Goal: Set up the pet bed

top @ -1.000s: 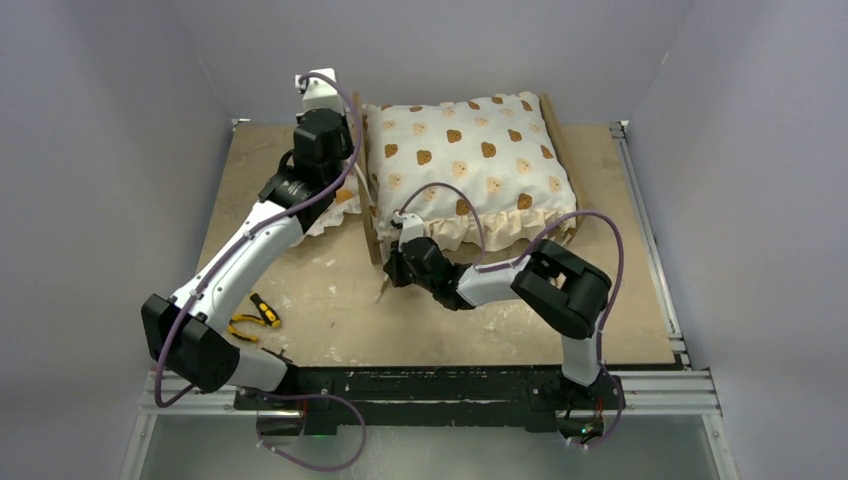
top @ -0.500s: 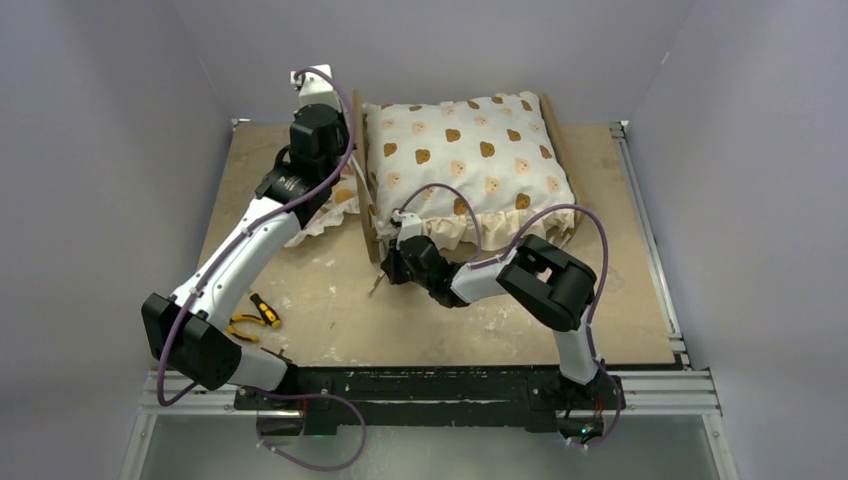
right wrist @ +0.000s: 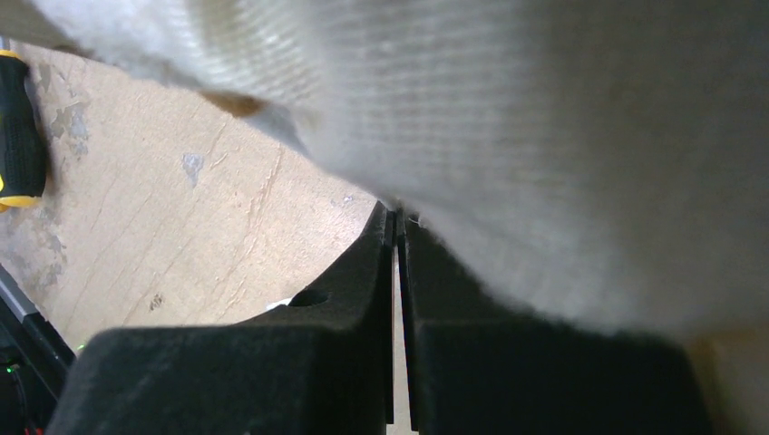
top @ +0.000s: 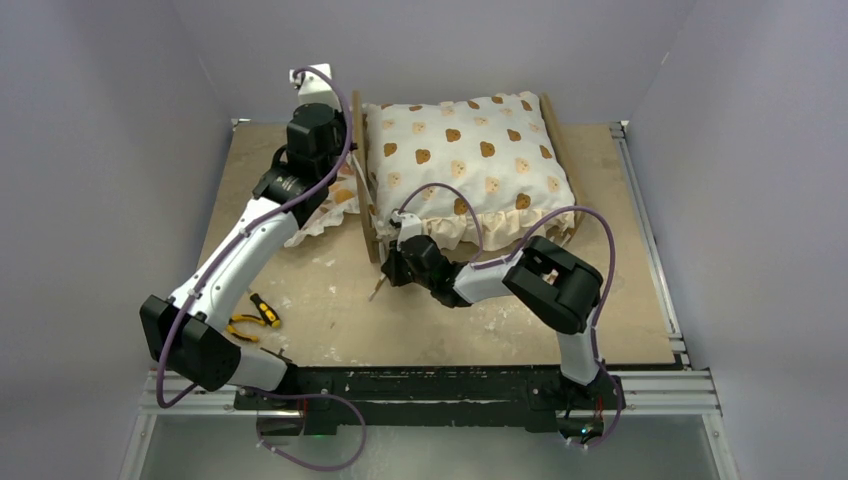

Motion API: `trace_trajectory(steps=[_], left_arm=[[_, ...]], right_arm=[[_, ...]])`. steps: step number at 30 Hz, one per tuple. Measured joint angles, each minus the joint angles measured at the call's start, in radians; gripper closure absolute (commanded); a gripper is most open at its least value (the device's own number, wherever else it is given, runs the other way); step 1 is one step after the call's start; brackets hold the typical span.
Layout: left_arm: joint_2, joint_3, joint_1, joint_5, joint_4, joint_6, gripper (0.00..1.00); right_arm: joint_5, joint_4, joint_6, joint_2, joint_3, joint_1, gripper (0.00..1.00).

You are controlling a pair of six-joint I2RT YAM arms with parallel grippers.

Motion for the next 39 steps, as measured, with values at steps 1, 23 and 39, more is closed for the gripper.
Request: trace_trajectory(steps=[1,23,39], left_arm=[[-0.003,-0.002,0.001,0.013,0.001,-0.008,1.00],[-0.354,-0.521,-0.033,0.465,-0.029,-0.277,0.98],[-0.542,-1.077,-0.052,0.491,-0.064,-0.536,0.42]], right_arm=[[-0.004,0.000,-0.001,-0.002,-0.001,0.000,1.00],[0.085,-0.138,-0.080,-0.495,-0.192,0.002,0.22],[0.089,-0.006,-0.056,-0.380,-0.265,-0.031,0.44]])
